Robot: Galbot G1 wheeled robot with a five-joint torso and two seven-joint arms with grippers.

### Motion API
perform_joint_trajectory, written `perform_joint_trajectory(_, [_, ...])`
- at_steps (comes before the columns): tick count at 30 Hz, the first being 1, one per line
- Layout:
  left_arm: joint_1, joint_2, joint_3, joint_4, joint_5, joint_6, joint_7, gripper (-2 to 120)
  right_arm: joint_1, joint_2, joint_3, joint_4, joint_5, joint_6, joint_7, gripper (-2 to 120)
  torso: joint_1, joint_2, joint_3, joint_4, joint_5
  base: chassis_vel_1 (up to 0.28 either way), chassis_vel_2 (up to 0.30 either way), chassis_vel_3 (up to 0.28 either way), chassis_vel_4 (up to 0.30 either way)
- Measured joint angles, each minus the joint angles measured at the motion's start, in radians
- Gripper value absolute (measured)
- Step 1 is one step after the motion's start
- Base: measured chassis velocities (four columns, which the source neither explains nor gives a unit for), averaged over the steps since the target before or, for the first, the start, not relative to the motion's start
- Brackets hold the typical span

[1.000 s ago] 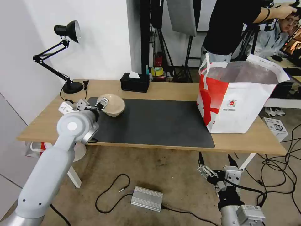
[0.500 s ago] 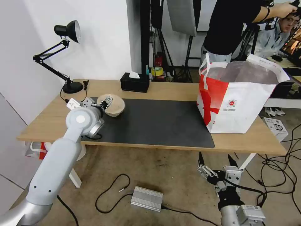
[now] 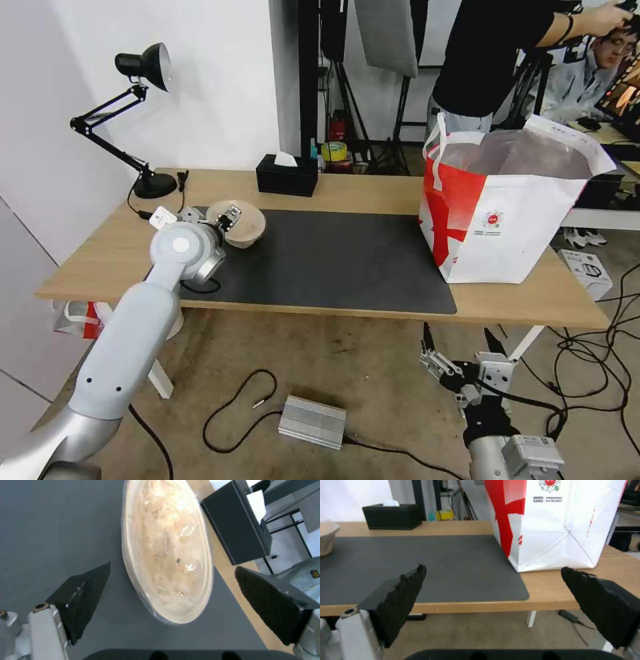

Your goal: Pick up the trash from the table and place it into the takeout bag.

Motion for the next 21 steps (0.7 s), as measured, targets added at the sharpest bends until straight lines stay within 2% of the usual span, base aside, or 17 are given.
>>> perform_joint_trajectory(21, [-0.084, -0.051, 0.037, 0.109, 0.009, 0.004, -0.008, 100, 0.000, 0.000, 0.000, 0.000, 0.000, 0.000, 0.000, 100, 0.000, 0.000, 0.000, 0.0000, 0.0001, 0.000, 0.000, 0.000, 0.000])
